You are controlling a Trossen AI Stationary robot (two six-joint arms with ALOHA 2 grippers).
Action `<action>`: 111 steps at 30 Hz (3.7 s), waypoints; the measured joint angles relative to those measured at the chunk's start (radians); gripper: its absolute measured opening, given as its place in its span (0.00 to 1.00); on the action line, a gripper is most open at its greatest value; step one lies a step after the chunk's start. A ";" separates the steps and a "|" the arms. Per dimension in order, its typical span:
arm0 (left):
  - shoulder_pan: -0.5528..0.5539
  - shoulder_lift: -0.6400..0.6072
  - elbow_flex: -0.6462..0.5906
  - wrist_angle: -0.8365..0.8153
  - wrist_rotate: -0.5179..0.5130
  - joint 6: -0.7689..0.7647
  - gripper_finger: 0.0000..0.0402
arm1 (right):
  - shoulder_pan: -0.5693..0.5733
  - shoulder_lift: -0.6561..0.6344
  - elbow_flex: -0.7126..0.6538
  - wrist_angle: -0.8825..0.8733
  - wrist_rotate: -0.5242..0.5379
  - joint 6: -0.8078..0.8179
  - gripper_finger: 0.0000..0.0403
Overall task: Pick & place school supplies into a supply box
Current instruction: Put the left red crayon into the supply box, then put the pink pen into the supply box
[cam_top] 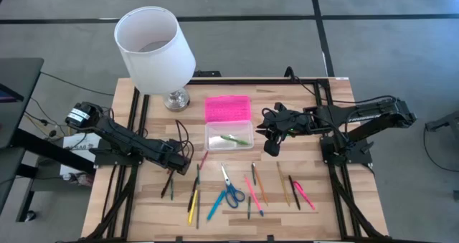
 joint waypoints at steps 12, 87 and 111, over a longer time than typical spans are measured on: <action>0.016 0.005 0.022 -0.003 -0.023 0.248 0.07 | 0.000 0.000 0.000 0.006 0.000 0.000 0.16; 0.438 0.235 0.504 0.326 -0.018 1.464 0.03 | 0.025 0.000 0.000 0.074 -0.002 0.034 0.16; 0.549 0.333 0.607 0.211 -0.043 1.516 0.30 | 0.088 0.000 0.000 -0.068 0.000 0.183 0.16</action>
